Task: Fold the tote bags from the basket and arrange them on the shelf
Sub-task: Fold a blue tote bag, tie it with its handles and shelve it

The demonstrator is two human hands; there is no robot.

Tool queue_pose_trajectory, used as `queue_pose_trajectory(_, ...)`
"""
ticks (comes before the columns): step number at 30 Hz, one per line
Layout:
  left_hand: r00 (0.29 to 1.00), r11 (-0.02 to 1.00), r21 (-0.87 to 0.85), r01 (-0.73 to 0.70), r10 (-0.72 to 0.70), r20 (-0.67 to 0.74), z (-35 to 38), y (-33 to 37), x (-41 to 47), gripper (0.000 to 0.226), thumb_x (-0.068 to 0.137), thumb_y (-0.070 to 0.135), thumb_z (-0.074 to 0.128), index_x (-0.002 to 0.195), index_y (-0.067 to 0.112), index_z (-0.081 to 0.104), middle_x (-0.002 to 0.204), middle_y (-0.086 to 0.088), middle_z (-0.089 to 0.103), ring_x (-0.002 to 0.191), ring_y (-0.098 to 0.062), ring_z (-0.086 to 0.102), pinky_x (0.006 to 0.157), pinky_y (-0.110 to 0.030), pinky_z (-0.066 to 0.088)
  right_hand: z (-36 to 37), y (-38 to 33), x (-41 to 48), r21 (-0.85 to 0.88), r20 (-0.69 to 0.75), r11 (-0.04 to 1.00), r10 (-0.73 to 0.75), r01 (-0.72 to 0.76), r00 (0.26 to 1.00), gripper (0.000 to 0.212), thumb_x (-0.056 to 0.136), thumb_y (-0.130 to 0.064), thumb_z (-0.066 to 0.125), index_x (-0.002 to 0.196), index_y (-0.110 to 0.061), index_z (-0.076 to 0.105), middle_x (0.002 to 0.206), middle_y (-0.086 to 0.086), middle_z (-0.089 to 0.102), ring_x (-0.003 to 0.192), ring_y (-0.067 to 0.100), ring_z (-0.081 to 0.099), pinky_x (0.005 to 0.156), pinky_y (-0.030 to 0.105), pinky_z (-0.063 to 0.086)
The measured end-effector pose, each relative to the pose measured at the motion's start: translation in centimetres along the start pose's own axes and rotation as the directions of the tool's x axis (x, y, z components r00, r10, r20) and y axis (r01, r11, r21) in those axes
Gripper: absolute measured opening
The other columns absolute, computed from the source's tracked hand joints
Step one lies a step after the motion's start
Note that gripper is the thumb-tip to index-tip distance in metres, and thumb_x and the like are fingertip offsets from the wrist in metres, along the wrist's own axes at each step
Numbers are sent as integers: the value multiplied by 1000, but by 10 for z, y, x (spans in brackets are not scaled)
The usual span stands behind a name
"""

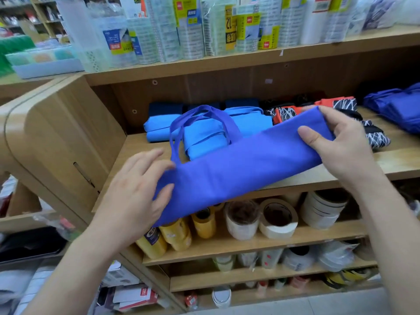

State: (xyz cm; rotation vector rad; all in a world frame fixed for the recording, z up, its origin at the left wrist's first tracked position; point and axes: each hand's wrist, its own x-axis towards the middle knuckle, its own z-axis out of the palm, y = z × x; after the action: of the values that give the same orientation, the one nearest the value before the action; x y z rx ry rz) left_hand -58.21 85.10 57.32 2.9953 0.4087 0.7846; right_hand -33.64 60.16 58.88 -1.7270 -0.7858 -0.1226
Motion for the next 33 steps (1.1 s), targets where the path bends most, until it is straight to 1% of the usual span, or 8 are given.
queue_pose_trajectory(3,979,973,-112,-201,196,-49,-17,40,24,76,87,54,55,148,13,35,159,-3,25,148,-20,20,120,-36,18,-9,-36,7,52,162,987,-160,153,974,34,90,-3,66,116,-25,63,102,-13,67,89,-6,61,75,12,49)
queue_pose_trajectory(6,959,971,-156,-181,210,193,-23,65,52,97,74,68,58,152,21,25,153,5,37,143,-10,27,120,-38,18,-11,-70,12,53,377,955,-291,293,879,40,85,-3,72,112,-32,67,104,-12,71,98,-4,61,84,13,48)
queue_pose_trajectory(11,897,846,-526,84,165,410,-4,59,57,22,81,31,72,102,27,69,97,16,72,94,-1,65,86,-37,52,0,-89,20,112,307,926,-377,361,874,44,78,-11,80,117,-24,67,96,-6,71,90,0,62,81,18,50)
queue_pose_trajectory(14,957,757,-630,171,25,290,2,54,52,17,82,22,70,94,33,67,95,18,73,93,1,66,85,-31,53,12,-74,18,207,168,960,-226,190,960,83,70,-26,83,141,-33,42,105,-3,57,85,5,62,77,20,51)
queue_pose_trajectory(18,949,487,-818,308,-221,225,6,55,52,28,89,-3,64,94,25,64,85,16,74,74,-5,69,58,-26,56,46,-45,-15,235,420,947,103,-217,902,105,67,-19,83,151,-38,23,116,9,66,90,18,72,84,35,58)
queue_pose_trajectory(23,949,607,-732,310,-237,206,17,49,48,42,77,8,74,109,31,61,109,13,71,101,-13,68,83,-37,56,78,-29,-28,191,350,971,69,-144,934,45,83,7,69,110,-28,59,96,-2,76,83,23,73,79,45,59)
queue_pose_trajectory(30,930,784,-520,340,-364,59,25,35,49,25,93,42,57,114,29,61,73,8,60,71,-9,56,71,-30,43,84,-5,-20,24,256,995,90,-100,962,40,82,1,69,102,-29,54,93,-6,74,79,21,69,82,48,55)
queue_pose_trajectory(33,903,803,-417,426,-407,140,26,28,59,39,101,44,41,134,28,55,94,-1,70,93,-17,60,79,-31,41,82,6,-19,48,218,991,113,-127,969,40,82,2,68,101,-30,52,95,-4,75,84,16,71,82,45,56)
